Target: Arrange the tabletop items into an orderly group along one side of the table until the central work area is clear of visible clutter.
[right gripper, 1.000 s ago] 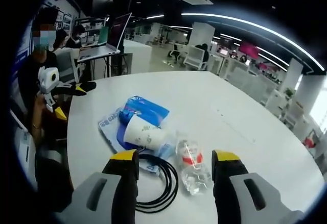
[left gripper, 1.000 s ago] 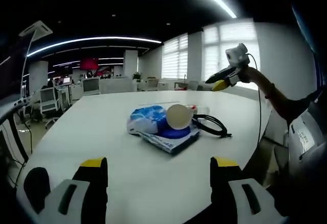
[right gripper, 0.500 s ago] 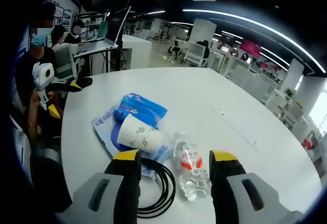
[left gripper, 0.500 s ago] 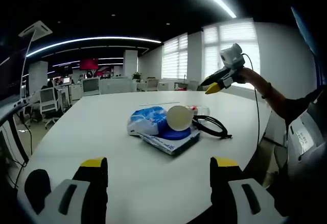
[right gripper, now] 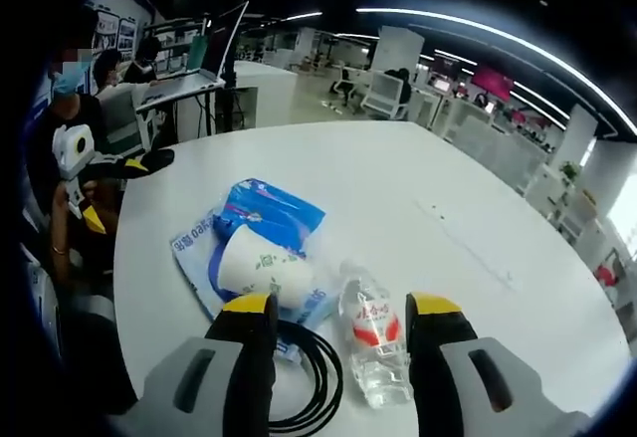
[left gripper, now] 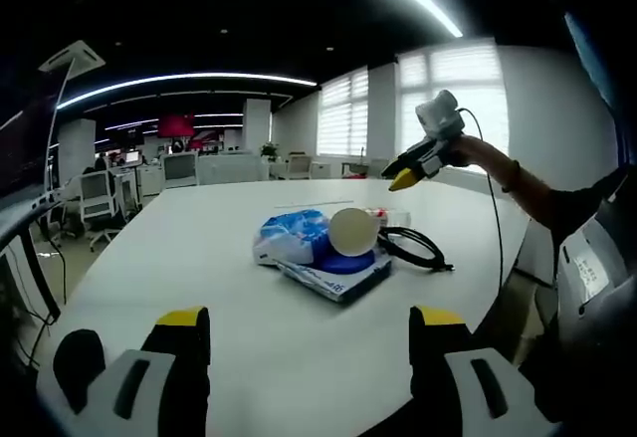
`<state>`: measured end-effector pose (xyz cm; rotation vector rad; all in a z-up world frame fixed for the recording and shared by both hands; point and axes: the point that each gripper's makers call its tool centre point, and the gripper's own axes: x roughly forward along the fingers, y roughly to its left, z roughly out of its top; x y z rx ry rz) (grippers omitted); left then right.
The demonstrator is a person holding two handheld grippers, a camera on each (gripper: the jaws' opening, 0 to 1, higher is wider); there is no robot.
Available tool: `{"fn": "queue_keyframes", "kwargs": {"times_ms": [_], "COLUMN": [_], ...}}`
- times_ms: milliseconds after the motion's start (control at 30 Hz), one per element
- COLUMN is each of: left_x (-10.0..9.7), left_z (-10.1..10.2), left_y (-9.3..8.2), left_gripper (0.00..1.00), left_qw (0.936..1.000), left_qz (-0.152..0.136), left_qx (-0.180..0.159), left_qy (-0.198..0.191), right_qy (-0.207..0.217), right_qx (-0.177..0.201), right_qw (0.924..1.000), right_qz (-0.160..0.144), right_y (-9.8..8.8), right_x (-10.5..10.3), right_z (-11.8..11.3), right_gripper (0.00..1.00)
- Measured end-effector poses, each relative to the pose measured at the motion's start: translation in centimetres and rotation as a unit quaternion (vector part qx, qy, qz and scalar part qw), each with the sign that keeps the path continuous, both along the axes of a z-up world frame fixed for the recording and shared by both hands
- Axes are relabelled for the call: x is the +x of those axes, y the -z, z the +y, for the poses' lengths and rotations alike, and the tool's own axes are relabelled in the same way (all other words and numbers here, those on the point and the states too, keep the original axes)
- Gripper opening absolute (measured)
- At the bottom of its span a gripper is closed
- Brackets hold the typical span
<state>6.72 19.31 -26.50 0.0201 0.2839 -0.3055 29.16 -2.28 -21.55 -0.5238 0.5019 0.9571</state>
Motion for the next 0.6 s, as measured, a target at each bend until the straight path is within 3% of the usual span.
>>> {"fn": "queue_keyframes", "kwargs": {"times_ms": [67, 600], "left_x": [0.0, 0.7], "left_z": [0.2, 0.2], "left_y": [0.1, -0.1], "left_gripper": [0.82, 0.82], "left_qw": [1.0, 0.9999], "left_qz": [0.003, 0.006], "left_qx": [0.004, 0.008], "left_qy": [-0.001, 0.006], "right_qy": [0.003, 0.014], "right_qx": [0.01, -0.022], "right_qw": [0.9999, 0.9995], "right_qz": [0.008, 0.017], "right_y": [0.1, 2.4], "right_x": [0.3, 2.6], "right_z": [0.3, 1.0], "right_gripper": [0.49, 0.45]}}
